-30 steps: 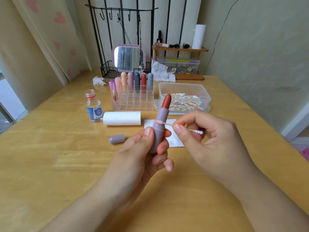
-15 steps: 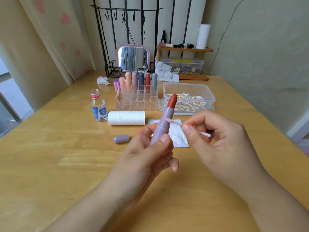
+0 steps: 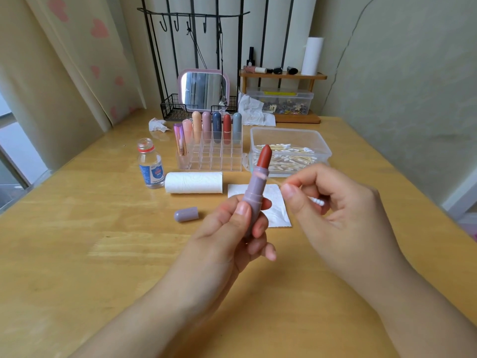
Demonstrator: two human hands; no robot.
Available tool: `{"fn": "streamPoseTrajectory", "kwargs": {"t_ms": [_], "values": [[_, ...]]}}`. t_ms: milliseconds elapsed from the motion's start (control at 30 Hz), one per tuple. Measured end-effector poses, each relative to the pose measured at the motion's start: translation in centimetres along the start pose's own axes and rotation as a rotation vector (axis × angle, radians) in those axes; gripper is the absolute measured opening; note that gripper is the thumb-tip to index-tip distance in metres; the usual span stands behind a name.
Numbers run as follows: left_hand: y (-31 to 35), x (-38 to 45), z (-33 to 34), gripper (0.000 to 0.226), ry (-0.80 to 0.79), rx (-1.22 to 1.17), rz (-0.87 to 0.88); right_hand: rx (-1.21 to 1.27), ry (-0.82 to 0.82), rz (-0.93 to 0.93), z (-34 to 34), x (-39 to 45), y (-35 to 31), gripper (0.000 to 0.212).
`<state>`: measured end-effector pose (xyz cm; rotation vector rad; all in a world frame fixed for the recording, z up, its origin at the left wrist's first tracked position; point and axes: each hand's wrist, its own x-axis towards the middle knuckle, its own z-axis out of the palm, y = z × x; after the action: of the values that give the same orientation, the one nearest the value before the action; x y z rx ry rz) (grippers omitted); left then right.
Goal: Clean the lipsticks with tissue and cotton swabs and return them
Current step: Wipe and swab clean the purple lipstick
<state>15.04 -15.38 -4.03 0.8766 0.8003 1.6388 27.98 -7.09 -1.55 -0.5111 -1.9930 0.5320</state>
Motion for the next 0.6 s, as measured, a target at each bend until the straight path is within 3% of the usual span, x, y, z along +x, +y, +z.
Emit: {"fn": "streamPoseTrajectory", "kwargs": {"t_ms": [200,367,500,600], "values": [[0.07,0.09,-0.01,0.029,0.001,-0.011,0.008,-0.010,-0.068,-0.032,0.02,-0.26,-0.12,0.014],[0.06,0.03,-0.05,0.029,0.012,-0.026,0.009,0.008,0.003,-0.005,-0.17,0.27,0.05,0.015],[0.16,0.04,-0.10,0.029,-0.007,-0.036,0.006,0.024,-0.081,-0.024,-0.05,-0.29,-0.05,0.012],[0.08,0.12,-0.15,0.028,-0.001,-0.068,0.003,0.015,-0.038,-0.005,-0.09,0.07,0.02,0.013]]}}
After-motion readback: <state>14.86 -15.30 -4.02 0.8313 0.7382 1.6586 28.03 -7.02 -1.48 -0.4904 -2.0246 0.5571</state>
